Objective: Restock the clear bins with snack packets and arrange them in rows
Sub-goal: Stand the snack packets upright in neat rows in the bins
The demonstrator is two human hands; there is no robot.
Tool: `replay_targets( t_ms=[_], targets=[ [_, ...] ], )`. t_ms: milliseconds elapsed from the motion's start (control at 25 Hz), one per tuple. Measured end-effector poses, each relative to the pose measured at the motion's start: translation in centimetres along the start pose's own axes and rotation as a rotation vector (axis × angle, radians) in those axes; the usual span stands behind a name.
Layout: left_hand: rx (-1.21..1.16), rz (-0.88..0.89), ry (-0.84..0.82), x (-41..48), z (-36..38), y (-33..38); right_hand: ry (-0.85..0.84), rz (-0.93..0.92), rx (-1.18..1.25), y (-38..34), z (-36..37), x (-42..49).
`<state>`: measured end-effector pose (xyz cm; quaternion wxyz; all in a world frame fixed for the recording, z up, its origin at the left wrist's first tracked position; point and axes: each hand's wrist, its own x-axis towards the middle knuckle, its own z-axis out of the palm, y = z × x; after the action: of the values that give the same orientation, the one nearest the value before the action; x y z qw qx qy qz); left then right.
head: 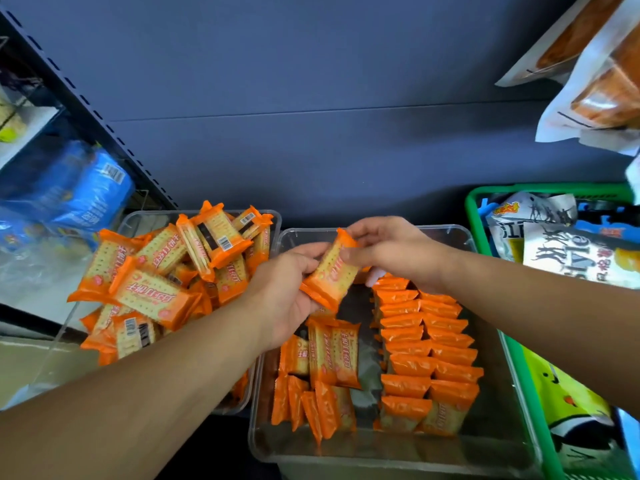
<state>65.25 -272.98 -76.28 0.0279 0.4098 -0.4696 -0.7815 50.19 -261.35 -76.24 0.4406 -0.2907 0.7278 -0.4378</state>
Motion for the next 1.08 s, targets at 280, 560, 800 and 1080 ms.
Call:
replay_targets(
  t_ms=[280, 560, 800, 1080],
  targets=[
    [1.249, 0.136, 0.147, 5.1, -0.3, -5.6, 0.282, -0.039, 0.08, 1.8, -4.0, -1.0],
    [1.272, -0.035, 0.06, 6.5, -1.0, -7.8, 0.251, -0.034, 0.064, 2.4, -3.3, -1.6],
    [1.061, 0.382, 0.26, 1.4, -0.8, -4.7, 0.325, -0.104, -0.051, 1.6, -3.9, -1.9],
    [0.604, 0.198, 0.212, -3.4, -0.4, 0.6, 0.148, -0.095, 0.026, -0.1, -2.5, -2.1]
  ],
)
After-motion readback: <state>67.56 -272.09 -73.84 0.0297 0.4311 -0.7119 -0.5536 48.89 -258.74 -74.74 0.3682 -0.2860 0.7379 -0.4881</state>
